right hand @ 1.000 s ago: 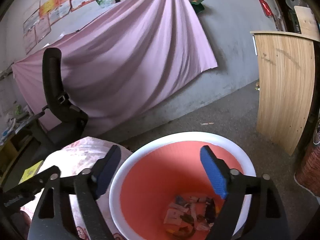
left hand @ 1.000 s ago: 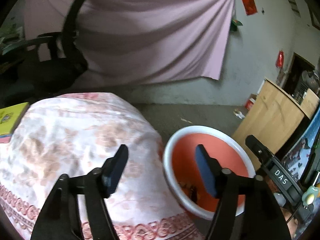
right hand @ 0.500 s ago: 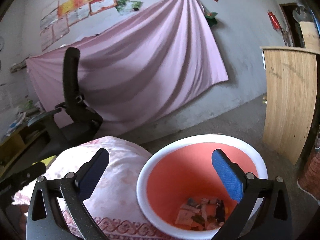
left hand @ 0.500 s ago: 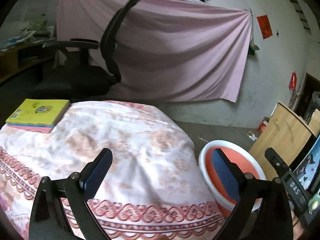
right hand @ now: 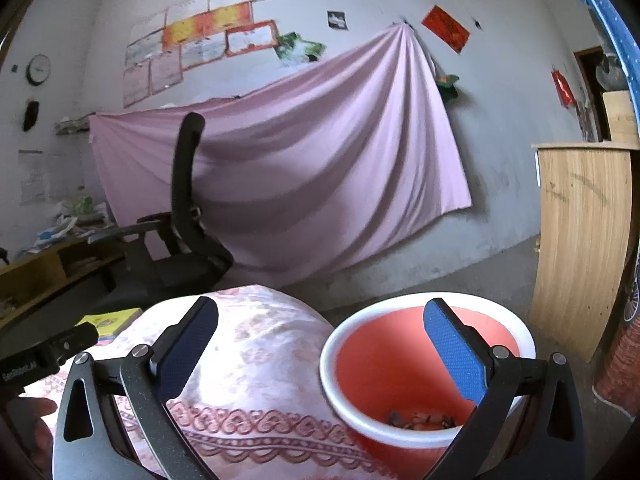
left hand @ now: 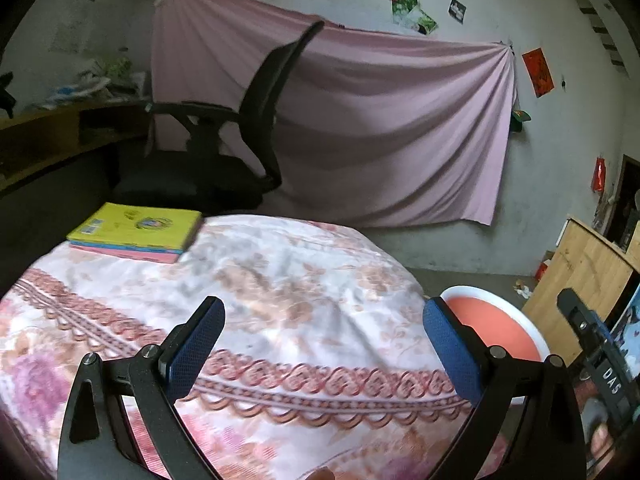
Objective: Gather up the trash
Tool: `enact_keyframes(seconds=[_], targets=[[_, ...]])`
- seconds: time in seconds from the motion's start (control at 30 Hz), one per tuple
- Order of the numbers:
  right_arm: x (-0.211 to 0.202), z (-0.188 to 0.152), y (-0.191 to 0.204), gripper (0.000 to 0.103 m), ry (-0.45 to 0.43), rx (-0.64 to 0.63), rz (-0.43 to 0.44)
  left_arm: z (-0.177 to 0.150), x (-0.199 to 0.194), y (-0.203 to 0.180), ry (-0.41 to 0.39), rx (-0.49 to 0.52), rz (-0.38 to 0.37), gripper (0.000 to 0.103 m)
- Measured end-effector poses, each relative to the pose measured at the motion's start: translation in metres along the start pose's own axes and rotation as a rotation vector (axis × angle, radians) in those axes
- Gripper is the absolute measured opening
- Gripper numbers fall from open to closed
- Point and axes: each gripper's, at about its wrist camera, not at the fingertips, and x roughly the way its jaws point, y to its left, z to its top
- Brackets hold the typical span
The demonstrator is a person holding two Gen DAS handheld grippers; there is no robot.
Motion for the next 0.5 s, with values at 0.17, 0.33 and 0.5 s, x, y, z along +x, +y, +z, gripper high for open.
enact_keyframes(seconds=[0.17,0.33,0.5], targets=[[-0.018,-0.010,0.018,0.103,-0.019,-0.006,0.012,-0.012,-0.024,0.016,-0.034,0.033,0.032,0.099],[-0.037,-0.022,0.033,0.103,-0.022,-0.019,0.023,-0.024,-0.045,0.031,-0.051,0.049,0.047,0.099],[-0.054,-0.037,0.050,0.103,-0.009,-0.044,0.032,-0.037,-0.061,0.044,-0.054,0.084,0.042,0.100]])
